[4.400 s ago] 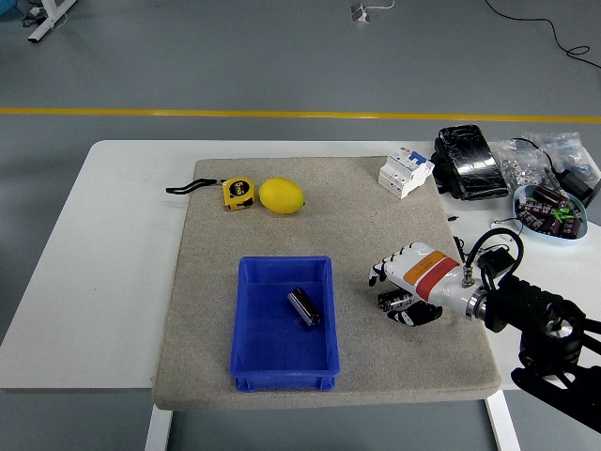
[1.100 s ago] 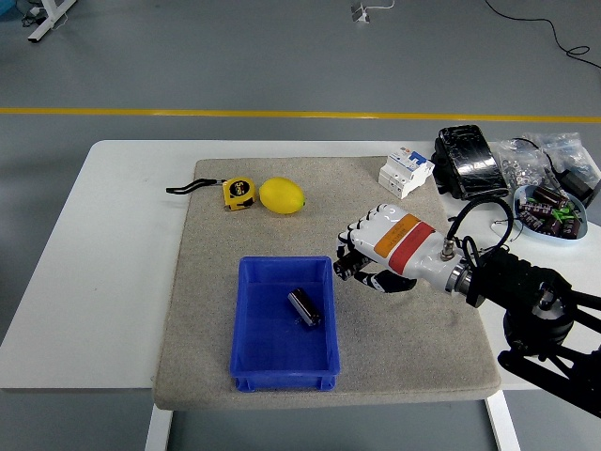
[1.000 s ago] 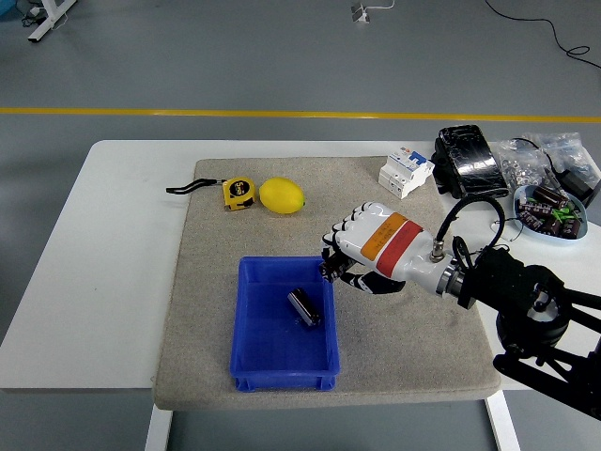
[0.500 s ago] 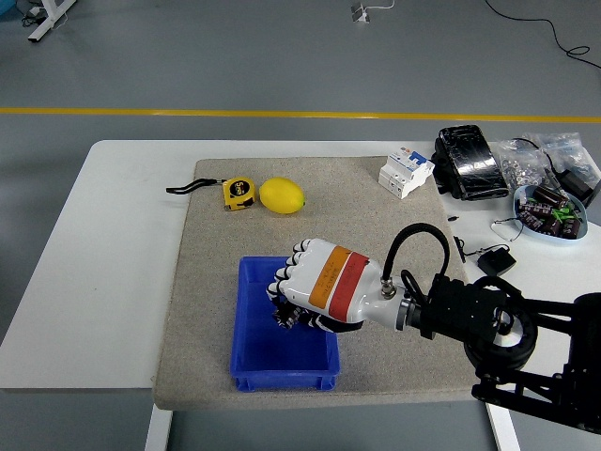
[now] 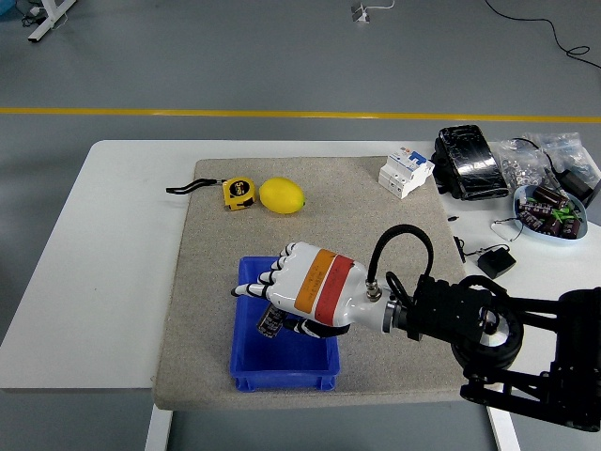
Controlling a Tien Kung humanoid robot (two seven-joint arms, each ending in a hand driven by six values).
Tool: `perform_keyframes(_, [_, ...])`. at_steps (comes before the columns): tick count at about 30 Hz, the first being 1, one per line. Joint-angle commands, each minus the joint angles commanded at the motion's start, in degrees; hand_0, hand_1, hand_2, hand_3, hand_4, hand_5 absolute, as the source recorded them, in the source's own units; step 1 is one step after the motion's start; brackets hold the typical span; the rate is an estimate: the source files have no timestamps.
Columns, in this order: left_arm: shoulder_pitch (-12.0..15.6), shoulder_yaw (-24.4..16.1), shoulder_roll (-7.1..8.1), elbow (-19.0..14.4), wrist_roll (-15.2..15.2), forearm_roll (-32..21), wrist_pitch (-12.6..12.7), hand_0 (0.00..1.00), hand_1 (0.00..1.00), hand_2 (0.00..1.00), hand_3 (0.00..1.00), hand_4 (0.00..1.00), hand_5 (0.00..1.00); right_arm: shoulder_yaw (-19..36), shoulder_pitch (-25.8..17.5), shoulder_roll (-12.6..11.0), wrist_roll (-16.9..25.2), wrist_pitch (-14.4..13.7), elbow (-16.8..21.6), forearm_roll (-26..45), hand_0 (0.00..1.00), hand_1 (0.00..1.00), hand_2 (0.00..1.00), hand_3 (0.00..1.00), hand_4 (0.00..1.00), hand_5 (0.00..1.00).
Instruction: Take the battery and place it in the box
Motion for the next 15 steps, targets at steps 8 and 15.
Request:
perform_keyframes(8, [0.38, -0.52, -0.11, 0.01, -0.07, 0.41, 0.00, 0.699, 0.596, 0.676, 0.673, 0.728, 0.662, 1.08, -0.45, 0.19, 0.09, -0.20, -0.28, 0.20, 0.360, 0.451, 0.723, 0.914, 0.839, 0.149])
perform_keyframes(15, [0.86, -0.92, -0.25, 0.04, -0.08, 0.63, -0.32, 0.703, 0.596, 0.679, 0.673, 0.727, 0.661, 11.15, -0.78, -0.88, 0.51, -2.39, -0.67, 2.61, 0.439, 0.486, 0.728, 0.915, 0.863, 0.175])
